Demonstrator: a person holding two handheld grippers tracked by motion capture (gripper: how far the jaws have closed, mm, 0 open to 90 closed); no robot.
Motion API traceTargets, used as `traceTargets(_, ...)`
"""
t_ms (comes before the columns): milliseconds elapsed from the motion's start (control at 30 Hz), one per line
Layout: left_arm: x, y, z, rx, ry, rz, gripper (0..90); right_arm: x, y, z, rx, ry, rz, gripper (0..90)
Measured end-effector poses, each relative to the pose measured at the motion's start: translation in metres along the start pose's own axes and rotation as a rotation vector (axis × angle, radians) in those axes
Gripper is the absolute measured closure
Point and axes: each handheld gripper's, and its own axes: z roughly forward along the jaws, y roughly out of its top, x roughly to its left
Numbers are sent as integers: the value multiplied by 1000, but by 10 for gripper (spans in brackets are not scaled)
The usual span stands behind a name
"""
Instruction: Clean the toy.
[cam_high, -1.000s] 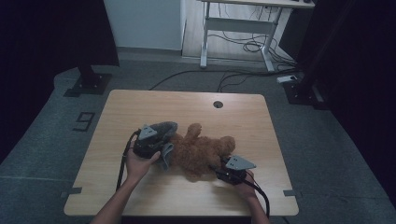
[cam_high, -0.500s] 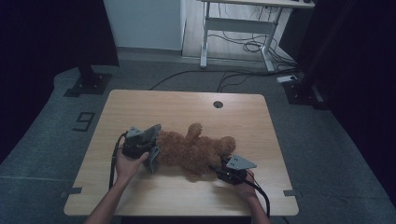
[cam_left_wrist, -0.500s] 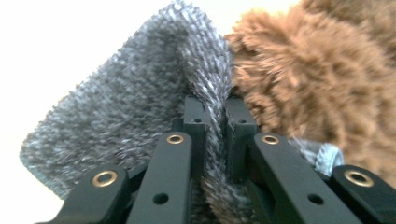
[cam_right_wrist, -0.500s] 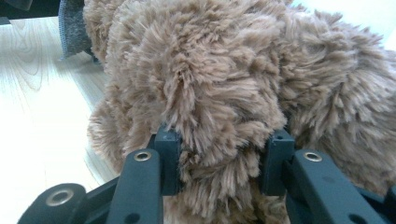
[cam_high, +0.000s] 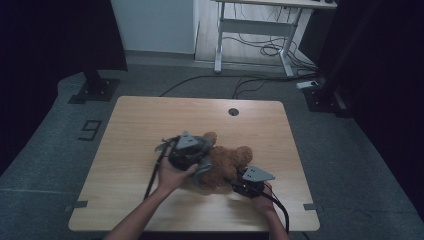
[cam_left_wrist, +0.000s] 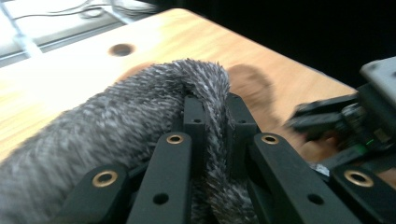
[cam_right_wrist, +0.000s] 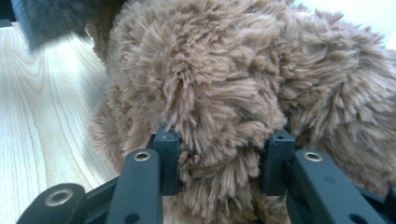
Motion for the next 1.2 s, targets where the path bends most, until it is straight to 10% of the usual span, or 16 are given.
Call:
traceTargets(233, -35, 38, 59, 71, -27, 83, 815, 1, -1, 0, -1, -4, -8, 594)
traceTargets(400, -33, 29, 86, 174, -8, 58, 813, 2, -1, -1, -1, -8, -17, 594)
traceTargets(600, -14, 7, 81, 149, -58, -51, 817, 4, -1, 0, 4, -8, -30, 591)
traceTargets(933, -30, -10, 73, 132, -26, 45, 829, 12, -3, -4, 42, -17, -73, 474)
traceTargets(1200, -31, -21, 68, 89, -52, -5, 833, -2, -4, -34, 58, 17, 23, 352)
